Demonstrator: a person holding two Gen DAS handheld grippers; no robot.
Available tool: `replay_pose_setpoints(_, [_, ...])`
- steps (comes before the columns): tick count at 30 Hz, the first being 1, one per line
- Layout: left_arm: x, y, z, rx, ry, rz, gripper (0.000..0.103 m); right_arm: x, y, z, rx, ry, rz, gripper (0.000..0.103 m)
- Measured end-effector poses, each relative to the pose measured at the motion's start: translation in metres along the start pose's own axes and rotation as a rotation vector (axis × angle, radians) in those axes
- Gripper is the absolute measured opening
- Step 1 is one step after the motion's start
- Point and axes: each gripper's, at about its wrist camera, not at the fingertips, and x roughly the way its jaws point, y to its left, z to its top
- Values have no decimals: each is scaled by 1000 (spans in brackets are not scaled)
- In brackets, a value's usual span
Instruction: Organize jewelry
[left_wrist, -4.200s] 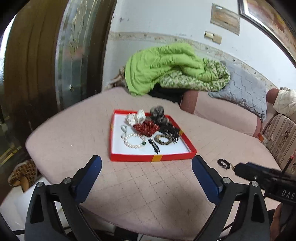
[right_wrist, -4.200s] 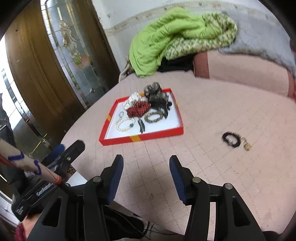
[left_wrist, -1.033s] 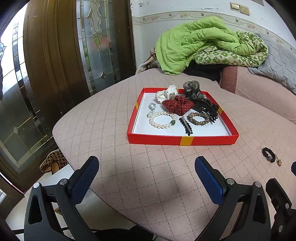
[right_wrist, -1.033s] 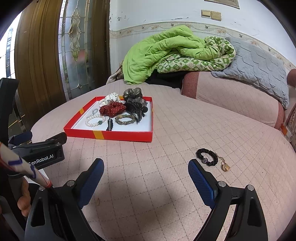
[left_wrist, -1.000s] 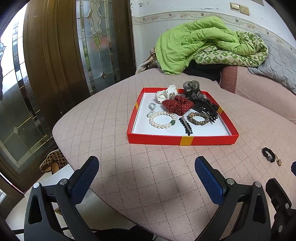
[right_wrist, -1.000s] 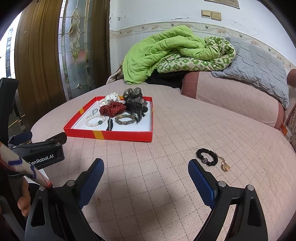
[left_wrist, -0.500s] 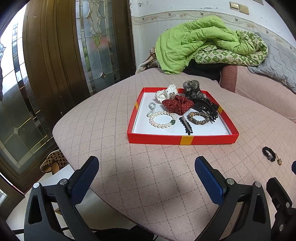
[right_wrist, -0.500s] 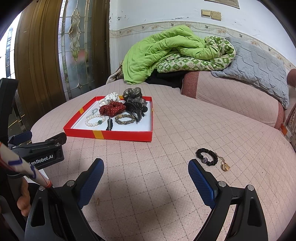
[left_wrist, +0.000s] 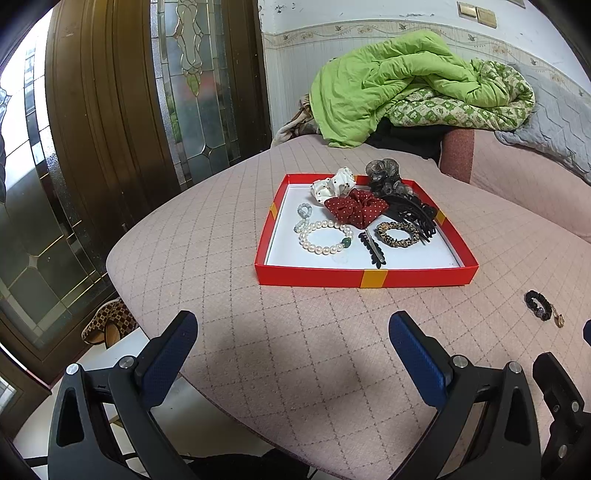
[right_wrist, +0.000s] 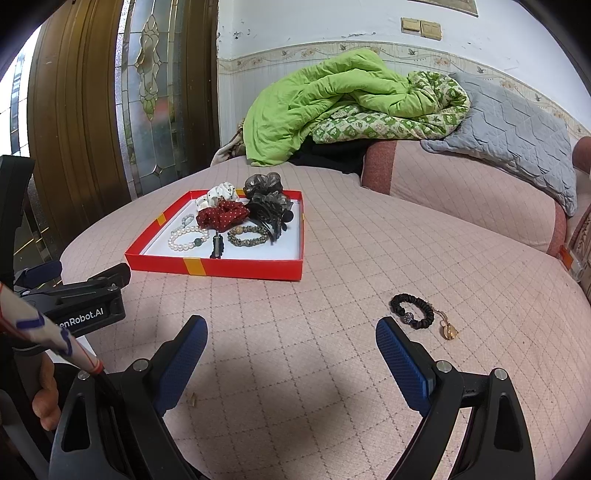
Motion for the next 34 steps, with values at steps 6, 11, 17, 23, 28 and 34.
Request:
replay_pose_setpoints(6, [0,0,0,0,2,0,103,0,-1,-1,-1,3,-1,95])
replay_pose_setpoints(11, [0,-1,0,0,0,0,103,1,-2,-2,-1,7,-3,95])
replay_pose_setpoints(17, [0,0,0,2,2,-2,103,0,-3,-2,-1,8,-3,95])
replay_pose_setpoints(23, [-2,2,-1,7,1,-5,103,-2,-2,-2,-14,-1,-8,95])
replay_pose_setpoints(28, [-7,5,4,14,-1,2,103,-8,-3,1,-11,-5,-9,95])
replay_pose_setpoints(34, [-15,1,26,85,-53,43,103,-18,-20,5,81,-11,-10,95])
